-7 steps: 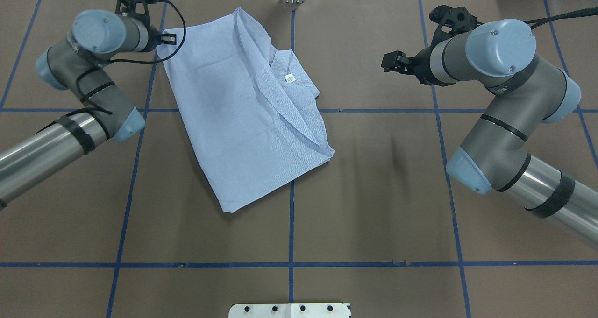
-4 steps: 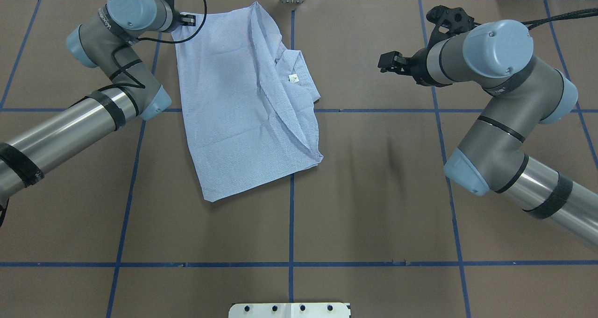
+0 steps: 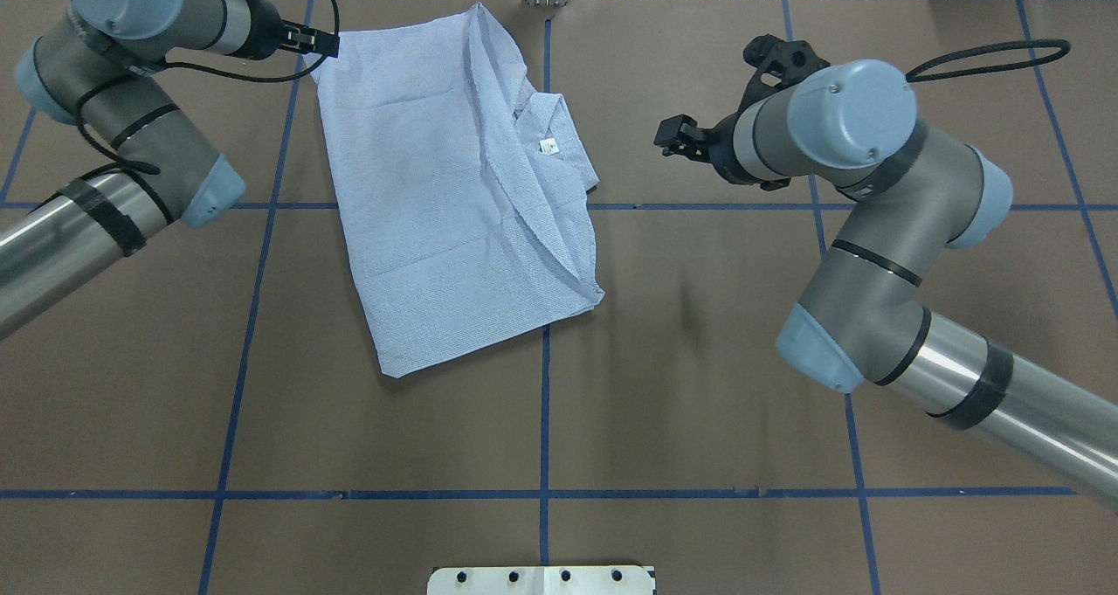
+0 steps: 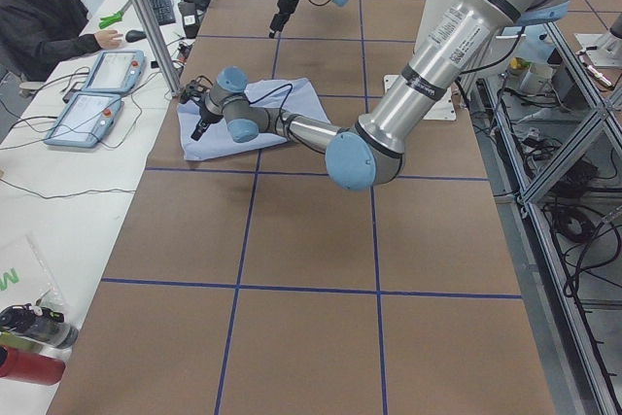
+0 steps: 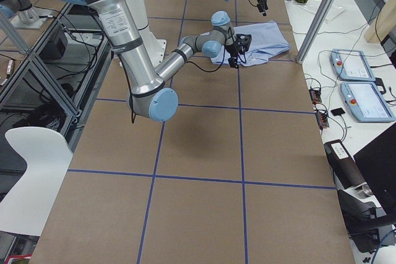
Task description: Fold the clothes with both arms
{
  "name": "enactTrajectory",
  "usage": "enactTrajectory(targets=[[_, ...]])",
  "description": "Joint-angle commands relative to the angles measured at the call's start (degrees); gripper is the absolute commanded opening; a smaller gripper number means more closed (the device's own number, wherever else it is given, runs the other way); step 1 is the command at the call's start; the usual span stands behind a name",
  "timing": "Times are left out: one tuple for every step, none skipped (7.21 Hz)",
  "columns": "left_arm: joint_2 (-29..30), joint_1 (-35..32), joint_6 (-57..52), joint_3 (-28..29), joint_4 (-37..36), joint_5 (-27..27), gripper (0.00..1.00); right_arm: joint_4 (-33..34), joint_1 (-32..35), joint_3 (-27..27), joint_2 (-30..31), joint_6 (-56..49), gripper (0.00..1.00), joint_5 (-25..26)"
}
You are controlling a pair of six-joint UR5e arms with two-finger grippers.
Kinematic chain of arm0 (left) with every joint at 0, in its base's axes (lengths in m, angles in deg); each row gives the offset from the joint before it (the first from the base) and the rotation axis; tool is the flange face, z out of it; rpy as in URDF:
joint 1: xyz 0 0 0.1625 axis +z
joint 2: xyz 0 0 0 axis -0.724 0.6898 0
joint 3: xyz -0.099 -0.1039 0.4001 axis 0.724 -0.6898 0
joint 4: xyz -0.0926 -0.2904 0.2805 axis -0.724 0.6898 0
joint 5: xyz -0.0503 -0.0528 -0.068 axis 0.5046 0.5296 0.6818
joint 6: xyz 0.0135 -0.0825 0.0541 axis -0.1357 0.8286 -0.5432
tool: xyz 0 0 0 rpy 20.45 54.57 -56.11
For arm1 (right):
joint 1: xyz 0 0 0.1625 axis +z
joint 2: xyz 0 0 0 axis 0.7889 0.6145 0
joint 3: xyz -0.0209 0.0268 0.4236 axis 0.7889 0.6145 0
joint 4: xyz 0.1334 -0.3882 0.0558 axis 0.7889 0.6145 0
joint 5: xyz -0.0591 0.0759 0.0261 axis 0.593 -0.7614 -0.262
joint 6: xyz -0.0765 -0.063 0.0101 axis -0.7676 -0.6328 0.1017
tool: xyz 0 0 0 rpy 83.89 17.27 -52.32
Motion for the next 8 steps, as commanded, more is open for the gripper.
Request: enactTrajectory(targets=[[-3.37,-0.30,0.23,-4.73,-0.06,1.39,1.00,5.72,-8.13,0.08,-3.06,10.49,0.97,5.52],[-3.37,-0.30,0.76,-5.00,-0.06,1.39,1.00,7.03,-11.30,0.25,-4.02,16.89,0.93,7.62],[-3.63,-0.30,0.85,-5.17,-0.06,1.39,1.00,8.26,-13.68,0.51,-4.55,22.79,0.91,10.95],[-3.72,-0.30,0.94,-5.44,-0.06,1.39,1.00,8.79,-14.40,1.04,-4.65,25.46,0.91,11.33],[-3.72,-0.21,1.03,-5.44,0.02,1.39,1.00,9.67,-15.11,1.57,-4.65,30.96,0.90,11.34],[-3.81,-0.21,1.03,-5.61,0.02,1.39,1.00,9.59,-16.16,3.83,-5.60,31.80,0.90,11.42],[-3.81,-0.21,1.03,-5.79,0.02,1.39,1.00,9.59,-16.17,8.03,-9.18,32.07,0.90,11.95],[-4.50,-0.03,1.03,-5.79,0.02,1.39,1.00,9.42,-16.17,10.95,-11.13,32.07,0.89,12.12]])
